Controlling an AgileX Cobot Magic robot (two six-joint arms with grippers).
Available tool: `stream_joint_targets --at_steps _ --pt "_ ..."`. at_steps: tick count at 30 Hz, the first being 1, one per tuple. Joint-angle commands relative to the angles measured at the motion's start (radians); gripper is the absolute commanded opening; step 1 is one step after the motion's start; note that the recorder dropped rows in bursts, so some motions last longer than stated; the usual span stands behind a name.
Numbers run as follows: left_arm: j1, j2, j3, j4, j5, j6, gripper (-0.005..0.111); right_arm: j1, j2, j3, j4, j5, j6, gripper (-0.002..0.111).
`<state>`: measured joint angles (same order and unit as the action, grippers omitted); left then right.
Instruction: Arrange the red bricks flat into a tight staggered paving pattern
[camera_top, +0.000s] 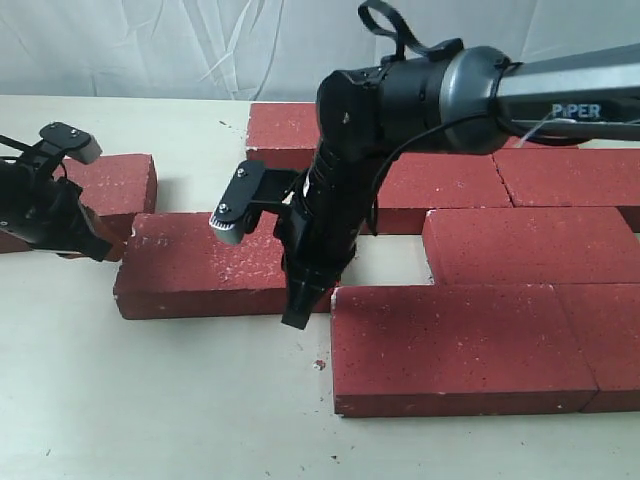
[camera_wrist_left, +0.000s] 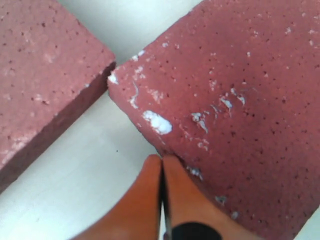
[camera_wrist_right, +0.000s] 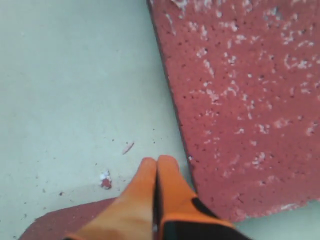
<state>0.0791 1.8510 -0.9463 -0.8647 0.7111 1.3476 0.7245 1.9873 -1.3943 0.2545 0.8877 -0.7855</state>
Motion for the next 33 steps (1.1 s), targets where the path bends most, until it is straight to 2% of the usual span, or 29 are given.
stream_joint_targets --at_steps 1,11,22,33 --pt "-0.002 0.004 -0.001 -0.062 -0.007 0.027 0.000 -0.014 -0.052 0.002 0.005 0.036 0.014 -0.001" --pt "-0.002 0.034 -0.001 -0.086 -0.006 0.052 0.000 -0.169 -0.077 0.002 -0.018 -0.003 0.128 -0.001" --pt "-0.006 0.034 -0.001 -0.131 0.004 0.076 0.000 -0.310 -0.077 0.023 -0.001 -0.080 0.136 -0.001" --pt "-0.090 0.060 -0.001 -0.133 -0.039 0.082 0.000 -0.341 -0.077 0.025 0.017 -0.083 0.136 -0.001"
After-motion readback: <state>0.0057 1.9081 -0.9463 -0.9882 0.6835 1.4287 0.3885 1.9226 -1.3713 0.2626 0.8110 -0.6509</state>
